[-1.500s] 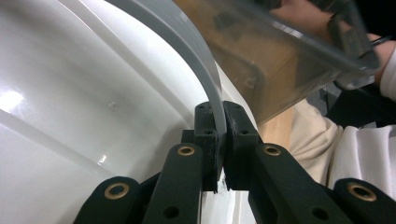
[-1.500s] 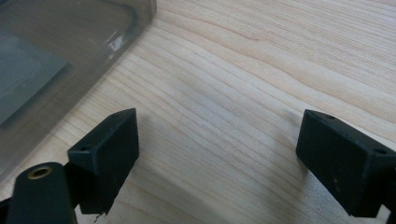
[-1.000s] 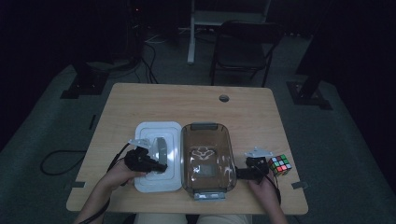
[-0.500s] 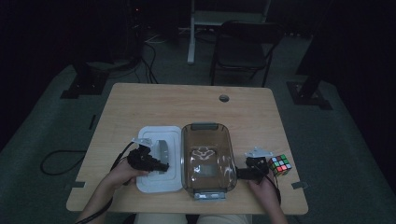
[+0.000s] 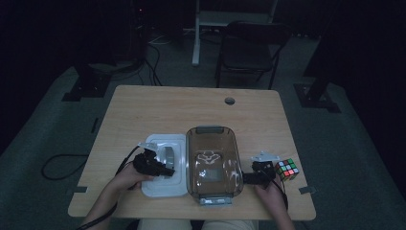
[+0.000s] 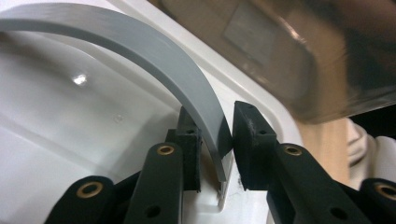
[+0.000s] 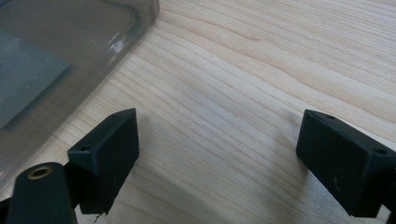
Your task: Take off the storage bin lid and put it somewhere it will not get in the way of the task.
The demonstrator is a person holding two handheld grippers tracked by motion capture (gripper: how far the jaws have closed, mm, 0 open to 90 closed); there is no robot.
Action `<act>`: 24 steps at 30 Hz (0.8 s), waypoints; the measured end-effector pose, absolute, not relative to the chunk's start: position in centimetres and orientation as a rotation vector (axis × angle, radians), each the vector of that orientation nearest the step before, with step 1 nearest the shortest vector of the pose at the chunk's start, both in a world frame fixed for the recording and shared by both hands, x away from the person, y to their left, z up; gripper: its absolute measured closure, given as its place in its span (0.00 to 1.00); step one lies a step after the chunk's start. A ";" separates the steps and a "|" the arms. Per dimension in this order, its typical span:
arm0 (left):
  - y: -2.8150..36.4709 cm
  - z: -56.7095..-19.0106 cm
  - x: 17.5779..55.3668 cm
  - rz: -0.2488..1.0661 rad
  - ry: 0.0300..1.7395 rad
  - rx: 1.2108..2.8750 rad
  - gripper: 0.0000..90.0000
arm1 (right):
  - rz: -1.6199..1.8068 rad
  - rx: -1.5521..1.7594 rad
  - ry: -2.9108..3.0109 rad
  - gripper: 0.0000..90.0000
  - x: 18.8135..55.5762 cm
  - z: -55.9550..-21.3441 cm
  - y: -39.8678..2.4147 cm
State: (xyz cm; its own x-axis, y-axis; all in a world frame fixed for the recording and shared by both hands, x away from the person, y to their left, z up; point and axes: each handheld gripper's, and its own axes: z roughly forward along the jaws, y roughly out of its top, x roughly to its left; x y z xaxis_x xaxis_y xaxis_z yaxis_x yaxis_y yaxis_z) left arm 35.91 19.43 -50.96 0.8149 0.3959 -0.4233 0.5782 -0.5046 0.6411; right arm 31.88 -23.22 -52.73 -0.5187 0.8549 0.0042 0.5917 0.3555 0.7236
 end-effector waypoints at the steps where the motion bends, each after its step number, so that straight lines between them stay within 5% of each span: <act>1: 19.5 -51.0 35.9 -0.274 0.720 2.164 0.81 | 0.965 1.270 2.249 0.14 31.9 -52.7 -23.2; 6: 19.5 -51.3 35.8 -0.209 0.709 2.152 0.75 | 0.964 1.269 2.250 0.14 31.9 -52.7 -23.2; 14: 19.2 -50.4 35.3 -0.122 0.704 2.139 0.43 | 0.964 1.268 2.250 0.14 31.9 -52.7 -23.2; 24: 20.2 -49.0 34.9 0.015 0.776 2.104 0.27 | 0.965 1.268 2.249 0.14 31.9 -52.7 -23.2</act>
State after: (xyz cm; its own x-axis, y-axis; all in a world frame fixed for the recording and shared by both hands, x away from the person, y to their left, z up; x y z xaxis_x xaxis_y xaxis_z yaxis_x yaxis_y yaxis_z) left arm 34.86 20.18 -48.99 0.8057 0.5319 -0.2607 0.5215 -0.4283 0.7379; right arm 31.87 -23.22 -52.73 -0.5191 0.8547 0.0034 0.5916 0.3564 0.7232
